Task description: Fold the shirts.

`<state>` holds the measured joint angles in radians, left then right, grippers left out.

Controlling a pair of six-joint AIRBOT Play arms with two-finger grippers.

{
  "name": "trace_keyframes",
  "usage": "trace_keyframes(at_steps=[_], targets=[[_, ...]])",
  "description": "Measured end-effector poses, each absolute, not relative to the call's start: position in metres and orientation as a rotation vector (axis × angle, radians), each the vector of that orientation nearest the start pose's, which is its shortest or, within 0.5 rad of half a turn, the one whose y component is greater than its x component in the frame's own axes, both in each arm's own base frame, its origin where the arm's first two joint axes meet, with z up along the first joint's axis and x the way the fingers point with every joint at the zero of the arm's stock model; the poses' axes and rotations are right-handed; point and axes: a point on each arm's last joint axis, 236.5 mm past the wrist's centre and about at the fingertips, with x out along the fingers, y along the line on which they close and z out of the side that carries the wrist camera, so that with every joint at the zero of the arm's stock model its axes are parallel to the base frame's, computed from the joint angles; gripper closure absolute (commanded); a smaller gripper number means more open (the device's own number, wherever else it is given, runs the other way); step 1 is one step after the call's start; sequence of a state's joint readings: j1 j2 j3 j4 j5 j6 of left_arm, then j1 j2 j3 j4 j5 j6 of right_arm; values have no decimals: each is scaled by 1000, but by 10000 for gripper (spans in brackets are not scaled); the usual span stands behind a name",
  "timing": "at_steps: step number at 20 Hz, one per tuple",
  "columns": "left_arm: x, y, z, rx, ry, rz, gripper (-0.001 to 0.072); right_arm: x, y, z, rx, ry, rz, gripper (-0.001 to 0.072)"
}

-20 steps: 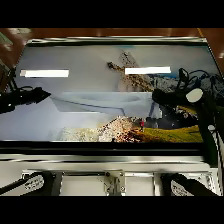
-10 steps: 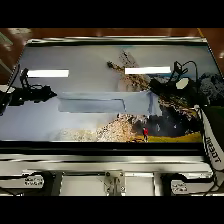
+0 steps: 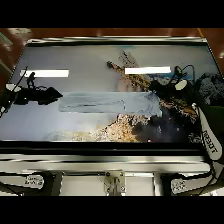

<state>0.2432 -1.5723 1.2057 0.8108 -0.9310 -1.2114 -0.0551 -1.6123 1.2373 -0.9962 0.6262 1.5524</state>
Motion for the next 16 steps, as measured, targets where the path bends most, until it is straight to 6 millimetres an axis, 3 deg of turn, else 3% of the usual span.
trace_keyframes(at_steps=[3,5,7,9,11,16], targets=[[485,-13,-4,-617,1037,-228,210,505,-4,-31,572,982,-16,34],[490,-17,14,-616,1020,-246,213,479,-29,-45,583,1090,-35,33],[490,-29,29,-623,1016,-285,214,451,-36,-64,607,1219,-14,33],[490,-46,45,-658,1002,-334,218,433,-30,-78,650,1313,39,33],[491,-65,64,-703,975,-385,223,427,-13,-88,710,1362,106,34],[491,-106,124,-795,851,-559,224,437,32,-108,827,1379,218,35]])
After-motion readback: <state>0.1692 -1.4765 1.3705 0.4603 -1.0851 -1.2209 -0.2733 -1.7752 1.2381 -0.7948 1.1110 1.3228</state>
